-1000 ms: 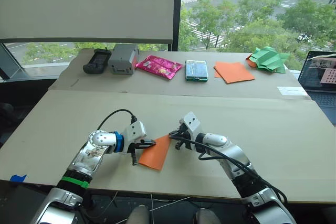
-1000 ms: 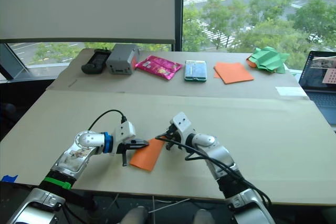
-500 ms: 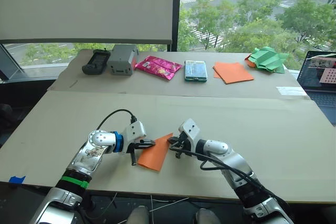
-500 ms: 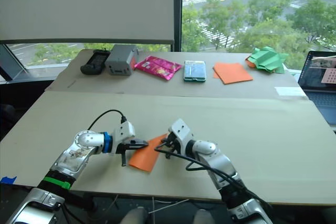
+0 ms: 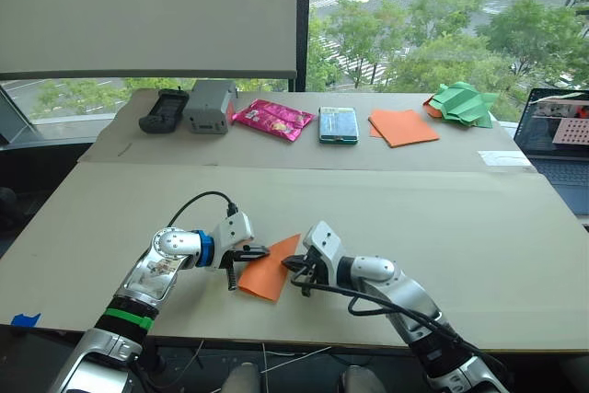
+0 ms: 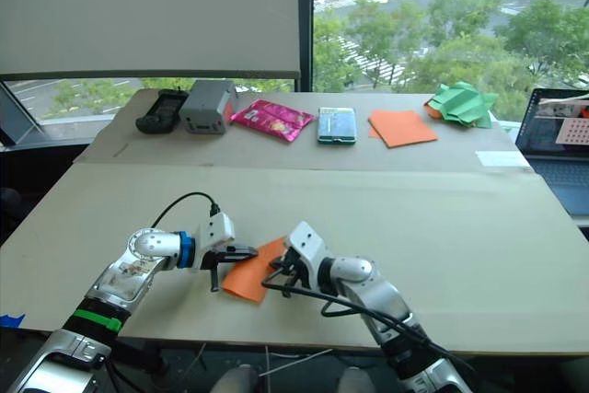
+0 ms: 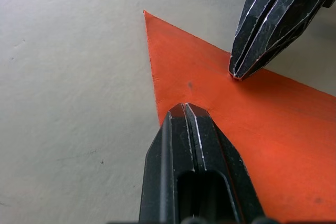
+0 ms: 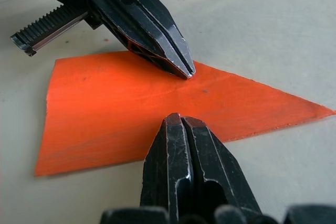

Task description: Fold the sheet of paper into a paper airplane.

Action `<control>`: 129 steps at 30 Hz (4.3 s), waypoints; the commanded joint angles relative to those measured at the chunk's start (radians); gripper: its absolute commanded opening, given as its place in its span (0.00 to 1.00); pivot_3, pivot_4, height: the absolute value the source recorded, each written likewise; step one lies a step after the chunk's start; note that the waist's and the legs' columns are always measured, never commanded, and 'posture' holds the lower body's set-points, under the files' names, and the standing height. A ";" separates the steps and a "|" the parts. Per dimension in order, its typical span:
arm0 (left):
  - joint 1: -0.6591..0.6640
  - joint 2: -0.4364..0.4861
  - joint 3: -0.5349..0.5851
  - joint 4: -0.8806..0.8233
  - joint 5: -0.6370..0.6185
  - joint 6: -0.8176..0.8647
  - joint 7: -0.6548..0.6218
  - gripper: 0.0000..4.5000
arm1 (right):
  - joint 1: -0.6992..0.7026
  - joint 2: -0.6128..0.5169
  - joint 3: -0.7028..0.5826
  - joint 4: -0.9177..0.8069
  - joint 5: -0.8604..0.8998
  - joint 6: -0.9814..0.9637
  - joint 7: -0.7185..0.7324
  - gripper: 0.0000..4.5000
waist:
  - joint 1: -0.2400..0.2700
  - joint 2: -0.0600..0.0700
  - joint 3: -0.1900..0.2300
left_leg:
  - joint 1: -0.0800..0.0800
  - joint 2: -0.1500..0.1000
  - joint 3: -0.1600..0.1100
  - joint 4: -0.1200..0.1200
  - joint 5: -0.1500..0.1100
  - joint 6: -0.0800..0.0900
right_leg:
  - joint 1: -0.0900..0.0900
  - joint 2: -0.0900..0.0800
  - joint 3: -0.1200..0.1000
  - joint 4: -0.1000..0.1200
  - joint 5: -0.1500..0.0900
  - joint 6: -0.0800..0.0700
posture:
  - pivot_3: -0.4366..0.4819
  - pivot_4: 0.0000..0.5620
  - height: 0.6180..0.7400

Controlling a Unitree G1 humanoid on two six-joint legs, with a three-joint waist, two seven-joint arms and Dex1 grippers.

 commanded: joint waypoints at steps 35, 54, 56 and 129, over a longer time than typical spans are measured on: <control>0.024 0.134 0.083 -0.155 -0.046 0.068 -0.061 0.01 | 0.130 -0.228 0.000 -0.409 0.135 0.188 0.128 0.00 | 0.015 -0.004 0.009 | -0.001 0.000 0.000 -0.002 -0.004 -0.002 | -0.003 0.000 0.000 -0.004 -0.006 -0.003 | 0.48 0.27 0.69; -0.473 -0.037 -0.124 0.584 0.200 -1.223 -0.182 0.78 | 0.134 -0.279 -0.111 -0.398 0.114 0.227 -0.011 0.00 | 0.063 -0.011 0.023 | -0.011 0.000 0.003 0.003 -0.003 -0.002 | -0.003 -0.001 -0.002 -0.007 0.000 0.004 | 0.48 0.27 0.69; -0.508 -0.059 -0.144 0.658 0.223 -1.313 -0.166 0.78 | 0.140 -0.281 -0.110 -0.405 0.112 0.230 -0.020 0.00 | 0.062 -0.011 0.023 | -0.011 0.000 0.003 0.002 -0.003 -0.001 | -0.003 -0.001 -0.002 -0.007 0.000 0.004 | 0.48 0.27 0.69; -0.023 0.076 0.250 -0.335 -0.103 0.419 0.043 0.80 | 0.034 -0.058 -0.001 -0.264 -0.226 -0.080 -0.271 0.55 | 0.018 -0.010 0.023 | -0.005 0.003 -0.002 0.001 0.008 0.014 | -0.001 0.010 0.005 0.008 -0.004 -0.002 | 0.48 0.27 0.69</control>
